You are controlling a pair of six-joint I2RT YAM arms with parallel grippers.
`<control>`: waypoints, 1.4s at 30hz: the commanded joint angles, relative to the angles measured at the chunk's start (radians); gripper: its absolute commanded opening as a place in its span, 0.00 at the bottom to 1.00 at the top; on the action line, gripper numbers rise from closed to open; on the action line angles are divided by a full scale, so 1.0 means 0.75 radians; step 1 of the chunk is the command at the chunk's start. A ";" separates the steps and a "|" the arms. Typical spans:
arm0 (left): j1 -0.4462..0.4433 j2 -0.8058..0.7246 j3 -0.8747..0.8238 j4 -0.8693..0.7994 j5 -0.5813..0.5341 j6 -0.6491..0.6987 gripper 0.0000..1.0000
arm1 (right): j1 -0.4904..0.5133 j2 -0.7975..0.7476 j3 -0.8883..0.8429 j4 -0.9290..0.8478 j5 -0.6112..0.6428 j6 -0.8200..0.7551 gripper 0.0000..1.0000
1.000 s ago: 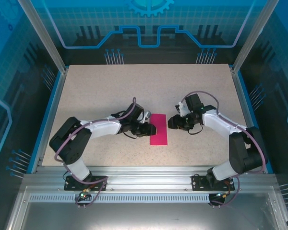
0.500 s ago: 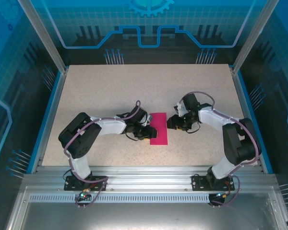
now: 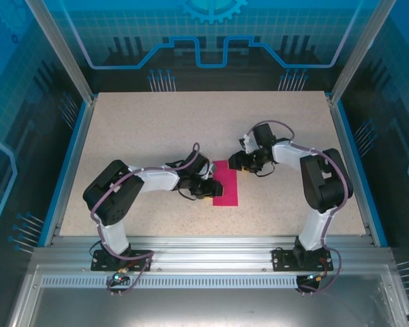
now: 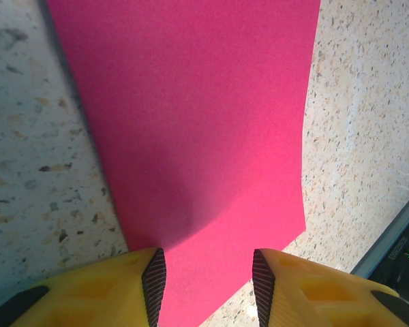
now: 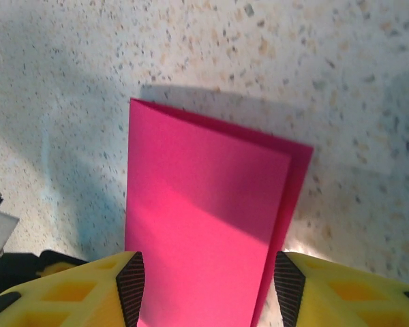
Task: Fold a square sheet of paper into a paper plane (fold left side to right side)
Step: Fold the triangle a second time at the center of the table.
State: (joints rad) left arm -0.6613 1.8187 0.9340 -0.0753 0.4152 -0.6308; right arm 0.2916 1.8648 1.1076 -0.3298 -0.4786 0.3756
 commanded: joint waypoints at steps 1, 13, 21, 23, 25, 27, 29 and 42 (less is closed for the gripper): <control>-0.006 -0.022 -0.028 -0.039 -0.046 -0.007 0.44 | -0.017 0.057 0.049 0.039 -0.054 -0.015 0.56; -0.006 -0.014 -0.028 -0.032 -0.046 -0.008 0.44 | -0.018 0.049 -0.031 0.094 -0.141 0.000 0.46; -0.005 -0.042 -0.025 -0.038 -0.050 0.000 0.44 | -0.025 -0.024 -0.166 0.146 -0.169 0.000 0.42; -0.006 -0.053 -0.024 -0.037 -0.051 0.002 0.44 | -0.025 -0.041 -0.195 0.169 -0.197 0.008 0.41; -0.004 -0.064 -0.020 -0.039 -0.051 0.004 0.44 | -0.025 -0.059 -0.227 0.198 -0.235 0.026 0.41; -0.004 -0.071 -0.016 -0.039 -0.053 0.006 0.44 | -0.025 -0.067 -0.248 0.211 -0.254 0.041 0.40; -0.006 -0.078 -0.011 -0.039 -0.053 0.009 0.45 | -0.026 -0.079 -0.267 0.217 -0.262 0.046 0.39; -0.189 -0.462 -0.107 -0.089 -0.418 0.259 0.49 | -0.028 -0.158 -0.252 0.089 -0.320 0.252 0.31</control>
State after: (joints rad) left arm -0.7345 1.5311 0.8627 -0.0883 0.2474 -0.5377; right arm 0.2821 1.7866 0.8982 -0.2073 -0.6743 0.4999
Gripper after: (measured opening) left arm 0.488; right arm 0.313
